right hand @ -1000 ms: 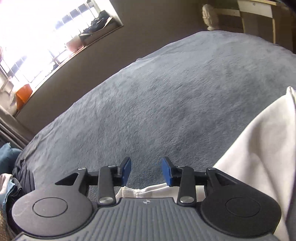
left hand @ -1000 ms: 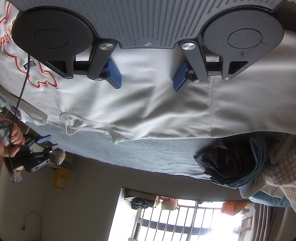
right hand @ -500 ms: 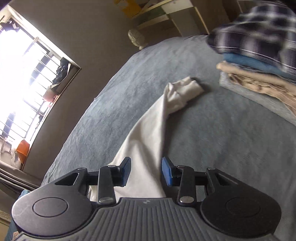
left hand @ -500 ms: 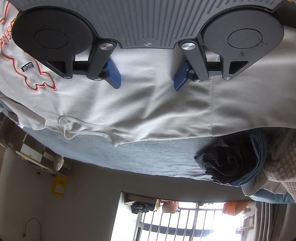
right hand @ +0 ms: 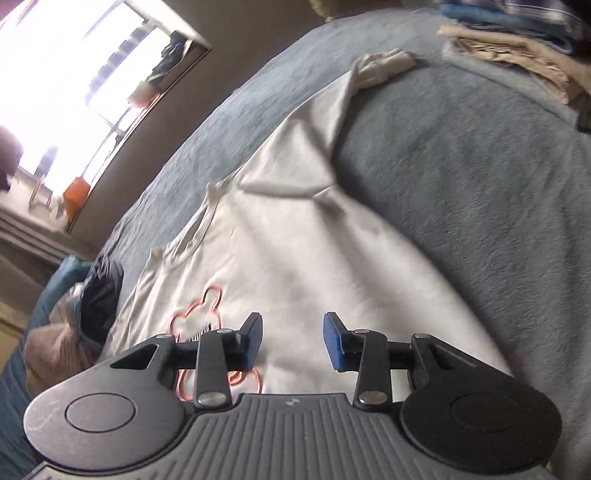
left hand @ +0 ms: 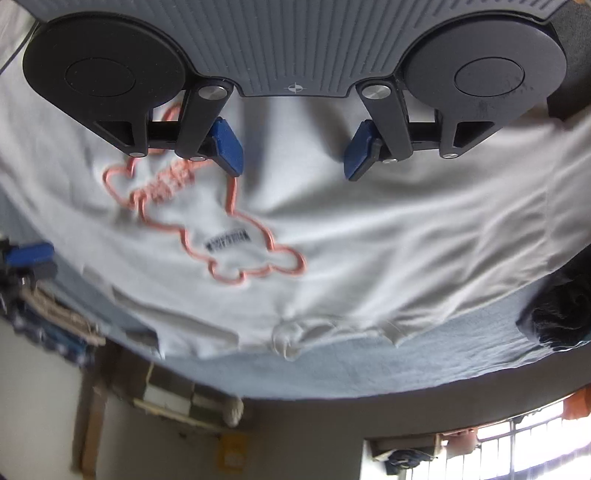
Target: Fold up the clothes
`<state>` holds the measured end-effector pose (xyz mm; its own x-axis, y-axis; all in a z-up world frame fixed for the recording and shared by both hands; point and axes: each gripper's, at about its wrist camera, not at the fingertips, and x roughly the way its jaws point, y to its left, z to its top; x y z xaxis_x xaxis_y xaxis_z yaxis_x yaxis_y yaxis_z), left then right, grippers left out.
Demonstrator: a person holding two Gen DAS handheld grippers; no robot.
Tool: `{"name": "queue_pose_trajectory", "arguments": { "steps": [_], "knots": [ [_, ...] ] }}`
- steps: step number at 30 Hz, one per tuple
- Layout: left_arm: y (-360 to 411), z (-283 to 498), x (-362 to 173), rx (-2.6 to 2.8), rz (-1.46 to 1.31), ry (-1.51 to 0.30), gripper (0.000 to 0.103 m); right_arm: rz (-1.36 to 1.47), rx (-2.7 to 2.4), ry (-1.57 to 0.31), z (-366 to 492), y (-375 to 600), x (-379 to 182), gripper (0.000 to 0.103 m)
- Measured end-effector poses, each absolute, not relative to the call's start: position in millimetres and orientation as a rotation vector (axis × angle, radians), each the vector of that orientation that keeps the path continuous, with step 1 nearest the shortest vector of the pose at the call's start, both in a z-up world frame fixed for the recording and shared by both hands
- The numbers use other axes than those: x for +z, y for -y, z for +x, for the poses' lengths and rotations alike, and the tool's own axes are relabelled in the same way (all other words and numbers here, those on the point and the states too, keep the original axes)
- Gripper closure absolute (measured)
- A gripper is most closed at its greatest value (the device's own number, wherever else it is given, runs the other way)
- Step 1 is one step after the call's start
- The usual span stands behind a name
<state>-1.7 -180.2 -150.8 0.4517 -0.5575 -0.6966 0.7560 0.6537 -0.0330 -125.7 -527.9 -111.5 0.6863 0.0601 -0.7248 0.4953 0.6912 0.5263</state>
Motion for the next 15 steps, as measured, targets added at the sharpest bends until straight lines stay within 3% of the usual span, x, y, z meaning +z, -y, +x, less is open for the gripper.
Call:
{"name": "queue_pose_trajectory", "arguments": {
  "steps": [5,8,15],
  "knots": [
    [138.0,-28.6,-151.7,-0.770,0.370,-0.725,0.042,0.559,-0.288,-0.913,-128.2,492.1,-138.0,0.065],
    [99.9,-42.5,-149.6,-0.757,0.390,-0.762,0.042,0.456,-0.332,-0.963,-150.6,487.7,-145.6,0.075],
    [42.0,-67.3,-136.3,-0.749,0.385,-0.796,0.038,0.400,-0.505,-1.075,-220.2,510.9,-135.5,0.078]
  ]
}}
